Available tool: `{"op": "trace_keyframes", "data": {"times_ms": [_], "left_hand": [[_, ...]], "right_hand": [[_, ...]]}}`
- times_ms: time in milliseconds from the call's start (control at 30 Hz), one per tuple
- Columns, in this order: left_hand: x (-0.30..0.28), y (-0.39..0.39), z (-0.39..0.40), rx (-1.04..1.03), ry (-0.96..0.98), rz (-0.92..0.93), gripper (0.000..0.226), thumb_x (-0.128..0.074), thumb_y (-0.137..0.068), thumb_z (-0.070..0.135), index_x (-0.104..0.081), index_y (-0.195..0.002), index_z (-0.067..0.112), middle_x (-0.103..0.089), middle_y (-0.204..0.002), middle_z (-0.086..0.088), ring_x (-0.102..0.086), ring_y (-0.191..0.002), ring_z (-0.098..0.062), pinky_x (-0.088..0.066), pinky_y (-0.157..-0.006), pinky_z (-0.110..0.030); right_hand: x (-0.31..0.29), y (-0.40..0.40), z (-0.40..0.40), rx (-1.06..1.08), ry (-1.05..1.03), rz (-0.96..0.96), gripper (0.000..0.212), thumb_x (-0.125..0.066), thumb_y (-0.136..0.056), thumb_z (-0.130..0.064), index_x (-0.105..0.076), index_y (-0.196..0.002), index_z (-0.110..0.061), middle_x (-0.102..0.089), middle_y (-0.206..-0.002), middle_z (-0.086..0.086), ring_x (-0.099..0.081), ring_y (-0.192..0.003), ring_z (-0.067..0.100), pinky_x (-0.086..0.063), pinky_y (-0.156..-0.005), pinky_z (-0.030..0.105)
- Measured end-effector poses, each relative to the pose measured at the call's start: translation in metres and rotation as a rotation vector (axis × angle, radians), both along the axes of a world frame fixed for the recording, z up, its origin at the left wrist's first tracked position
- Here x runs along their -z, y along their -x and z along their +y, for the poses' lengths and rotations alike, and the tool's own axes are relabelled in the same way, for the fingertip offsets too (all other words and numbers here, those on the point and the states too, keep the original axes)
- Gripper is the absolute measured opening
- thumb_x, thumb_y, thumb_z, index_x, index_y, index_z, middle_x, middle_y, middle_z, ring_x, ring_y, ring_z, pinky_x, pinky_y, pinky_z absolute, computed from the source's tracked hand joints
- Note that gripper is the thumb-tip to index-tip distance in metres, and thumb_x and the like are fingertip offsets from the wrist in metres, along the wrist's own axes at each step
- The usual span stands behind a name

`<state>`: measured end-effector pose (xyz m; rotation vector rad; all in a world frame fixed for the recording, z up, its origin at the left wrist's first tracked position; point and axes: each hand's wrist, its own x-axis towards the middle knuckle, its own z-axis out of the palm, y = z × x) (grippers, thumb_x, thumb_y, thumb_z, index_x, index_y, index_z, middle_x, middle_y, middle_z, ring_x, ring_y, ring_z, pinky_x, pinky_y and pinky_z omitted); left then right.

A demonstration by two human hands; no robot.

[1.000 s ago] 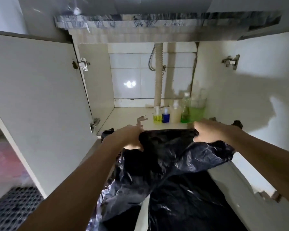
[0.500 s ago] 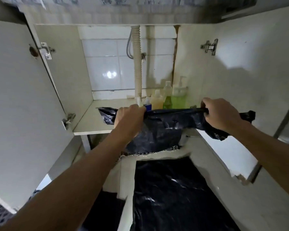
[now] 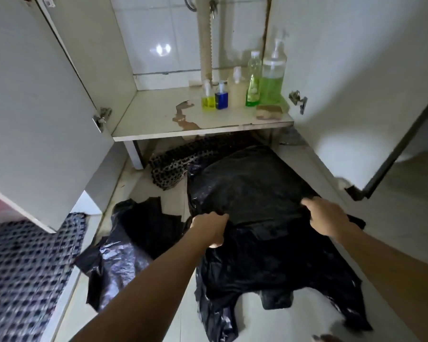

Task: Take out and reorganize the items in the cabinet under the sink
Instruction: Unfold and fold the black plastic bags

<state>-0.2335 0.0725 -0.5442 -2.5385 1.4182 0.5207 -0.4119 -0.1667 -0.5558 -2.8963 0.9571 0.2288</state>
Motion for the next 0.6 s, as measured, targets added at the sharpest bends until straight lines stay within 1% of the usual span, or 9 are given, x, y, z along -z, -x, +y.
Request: {"op": "trace_keyframes", "data": {"times_ms": [100, 200, 333, 433, 467, 533, 567, 600], "left_hand": [[0.038, 0.018, 0.014, -0.009, -0.081, 0.061, 0.064, -0.058, -0.084, 0.017, -0.029, -0.141, 0.021, -0.049, -0.126, -0.015, -0.055, -0.110, -0.039, -0.049, -0.087, -0.048], [0.064, 0.033, 0.028, 0.003, -0.171, 0.087, 0.061, -0.056, -0.088, 0.020, -0.029, -0.143, 0.020, -0.043, -0.131, -0.014, -0.050, -0.117, -0.038, -0.047, -0.093, -0.051], [0.079, 0.045, 0.036, 0.021, -0.233, 0.157, 0.058, -0.053, -0.087, 0.019, -0.032, -0.141, 0.017, -0.044, -0.132, -0.015, -0.052, -0.119, -0.038, -0.046, -0.095, -0.049], [0.077, 0.050, 0.036, 0.013, -0.274, 0.225, 0.064, -0.058, -0.085, 0.029, -0.031, -0.142, 0.017, -0.046, -0.134, -0.015, -0.052, -0.119, -0.037, -0.047, -0.094, -0.045], [0.074, 0.051, 0.036, 0.009, -0.291, 0.262, 0.069, -0.062, -0.084, 0.035, -0.031, -0.143, 0.018, -0.046, -0.136, -0.014, -0.051, -0.121, -0.036, -0.047, -0.095, -0.043], [0.067, 0.047, 0.035, -0.001, -0.317, 0.348, 0.079, -0.066, -0.081, 0.047, -0.031, -0.145, 0.017, -0.043, -0.143, -0.012, -0.046, -0.128, -0.033, -0.044, -0.100, -0.040], [0.061, 0.045, 0.035, -0.006, -0.321, 0.384, 0.080, -0.065, -0.081, 0.051, -0.032, -0.145, 0.017, -0.042, -0.145, -0.011, -0.044, -0.130, -0.032, -0.042, -0.102, -0.039], [0.050, 0.040, 0.036, -0.018, -0.302, 0.398, 0.076, -0.064, -0.082, 0.051, -0.035, -0.144, 0.017, -0.043, -0.145, -0.010, -0.044, -0.130, -0.031, -0.040, -0.102, -0.037]], "right_hand": [[0.037, 0.018, 0.008, 0.072, -0.013, 0.120, 0.048, -0.048, -0.092, -0.009, -0.041, -0.137, -0.023, -0.052, -0.124, 0.007, -0.057, -0.109, 0.027, -0.045, -0.090, 0.037], [0.067, 0.034, 0.019, 0.126, -0.019, 0.242, 0.046, -0.049, -0.092, -0.012, -0.042, -0.135, -0.025, -0.053, -0.122, 0.005, -0.057, -0.112, 0.025, -0.044, -0.093, 0.037], [0.085, 0.048, 0.031, 0.154, -0.028, 0.359, 0.041, -0.046, -0.091, -0.014, -0.044, -0.131, -0.023, -0.054, -0.123, 0.004, -0.056, -0.114, 0.025, -0.041, -0.095, 0.039], [0.091, 0.056, 0.038, 0.203, -0.045, 0.432, 0.040, -0.043, -0.092, -0.016, -0.043, -0.131, -0.020, -0.053, -0.128, 0.005, -0.053, -0.118, 0.026, -0.036, -0.102, 0.042], [0.091, 0.058, 0.040, 0.215, -0.063, 0.464, 0.042, -0.045, -0.091, -0.017, -0.042, -0.132, -0.020, -0.053, -0.130, 0.005, -0.052, -0.119, 0.026, -0.034, -0.104, 0.044], [0.081, 0.052, 0.042, 0.216, -0.136, 0.575, 0.049, -0.059, -0.085, -0.017, -0.045, -0.132, -0.018, -0.054, -0.131, 0.007, -0.052, -0.121, 0.029, -0.032, -0.106, 0.049], [0.072, 0.044, 0.044, 0.216, -0.181, 0.621, 0.055, -0.067, -0.080, -0.018, -0.045, -0.131, -0.016, -0.054, -0.131, 0.008, -0.052, -0.121, 0.031, -0.033, -0.105, 0.050], [0.058, 0.029, 0.047, 0.207, -0.219, 0.627, 0.060, -0.072, -0.077, -0.021, -0.045, -0.130, -0.015, -0.053, -0.133, 0.009, -0.051, -0.122, 0.032, -0.034, -0.105, 0.051]]}}
